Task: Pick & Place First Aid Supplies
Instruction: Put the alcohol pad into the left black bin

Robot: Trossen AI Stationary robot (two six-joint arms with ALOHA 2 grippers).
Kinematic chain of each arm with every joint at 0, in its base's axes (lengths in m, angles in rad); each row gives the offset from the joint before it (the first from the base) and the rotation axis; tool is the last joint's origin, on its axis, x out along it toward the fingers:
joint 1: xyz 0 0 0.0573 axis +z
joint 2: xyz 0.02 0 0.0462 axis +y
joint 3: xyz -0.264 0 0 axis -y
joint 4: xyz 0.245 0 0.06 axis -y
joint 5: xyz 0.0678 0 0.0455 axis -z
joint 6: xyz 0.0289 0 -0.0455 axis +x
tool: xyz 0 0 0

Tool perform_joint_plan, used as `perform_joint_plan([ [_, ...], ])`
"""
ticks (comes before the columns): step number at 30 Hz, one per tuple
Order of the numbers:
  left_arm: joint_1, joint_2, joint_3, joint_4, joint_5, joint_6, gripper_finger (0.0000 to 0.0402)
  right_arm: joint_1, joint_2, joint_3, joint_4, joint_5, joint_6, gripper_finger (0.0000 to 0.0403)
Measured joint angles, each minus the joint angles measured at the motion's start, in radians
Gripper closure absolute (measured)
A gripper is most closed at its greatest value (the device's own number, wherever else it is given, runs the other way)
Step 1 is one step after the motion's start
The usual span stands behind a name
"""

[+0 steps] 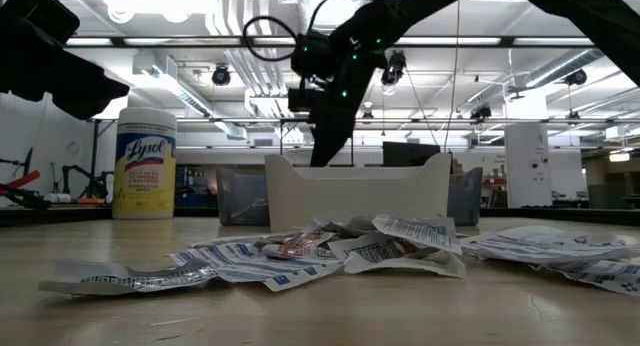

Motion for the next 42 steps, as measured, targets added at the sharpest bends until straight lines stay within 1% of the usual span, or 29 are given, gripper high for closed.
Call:
perform_joint_plan([
  [5,0.000,0.000,0.000,0.000,0.000,-0.003,0.0225,-0.004,0.026,0.011,-0.003,-0.015,0.000,0.0394],
  [21,0.000,0.000,0.000,0.000,0.000,-0.002,0.0225,-0.003,0.036,0.032,-0.003,-0.020,0.001,0.0391],
  [24,0.000,0.000,0.000,0.000,0.000,-0.002,0.0225,-0.003,0.036,0.031,-0.003,-0.023,0.001,0.0374],
  [31,0.000,0.000,0.000,0.000,0.000,-0.002,0.0225,-0.003,0.036,0.040,-0.005,-0.024,0.013,0.0319],
  [34,0.000,0.000,0.000,0.000,0.000,-0.002,0.0225,0.000,0.033,0.086,-0.028,-0.024,0.013,0.0302],
  [37,0.000,0.000,0.000,0.000,0.006,-0.002,0.0225,0.008,0.030,0.175,-0.108,-0.024,0.013,0.0292],
  [42,0.000,0.000,0.000,0.001,0.021,-0.026,0.0225,0.031,0.028,0.330,-0.235,-0.024,0.050,0.0287],
])
